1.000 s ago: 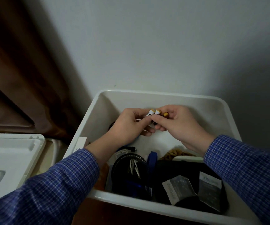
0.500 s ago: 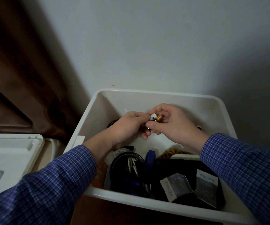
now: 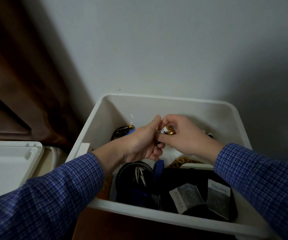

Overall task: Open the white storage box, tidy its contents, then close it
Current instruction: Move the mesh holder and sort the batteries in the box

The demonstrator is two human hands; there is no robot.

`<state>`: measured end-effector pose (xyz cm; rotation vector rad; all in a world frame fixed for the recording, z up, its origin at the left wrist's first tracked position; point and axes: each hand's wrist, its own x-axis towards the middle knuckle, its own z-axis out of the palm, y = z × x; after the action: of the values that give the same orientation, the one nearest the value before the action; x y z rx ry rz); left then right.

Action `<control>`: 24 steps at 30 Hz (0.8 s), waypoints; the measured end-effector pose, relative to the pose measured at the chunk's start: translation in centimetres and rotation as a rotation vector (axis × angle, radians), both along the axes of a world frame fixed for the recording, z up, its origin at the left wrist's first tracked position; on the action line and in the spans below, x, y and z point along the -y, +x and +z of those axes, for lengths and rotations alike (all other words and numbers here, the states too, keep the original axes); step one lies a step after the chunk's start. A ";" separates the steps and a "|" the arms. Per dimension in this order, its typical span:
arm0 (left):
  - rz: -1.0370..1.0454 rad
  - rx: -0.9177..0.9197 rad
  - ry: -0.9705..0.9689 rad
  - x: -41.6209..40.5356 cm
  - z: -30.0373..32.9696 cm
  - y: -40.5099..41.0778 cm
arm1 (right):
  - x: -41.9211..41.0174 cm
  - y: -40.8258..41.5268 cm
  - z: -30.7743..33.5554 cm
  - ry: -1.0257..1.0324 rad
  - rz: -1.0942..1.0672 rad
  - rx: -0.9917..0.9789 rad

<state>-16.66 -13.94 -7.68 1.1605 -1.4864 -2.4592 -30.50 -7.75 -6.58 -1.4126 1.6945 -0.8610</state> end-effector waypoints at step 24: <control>-0.332 0.643 -0.970 4.9 -3.6 -5.4 | 3.9 -2.3 -8.8 0.243 -0.544 -0.490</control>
<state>-22.04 -18.83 -11.26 1.5344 -2.7206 -1.0744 -32.77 -11.68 -15.40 -1.0585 2.5346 -0.5734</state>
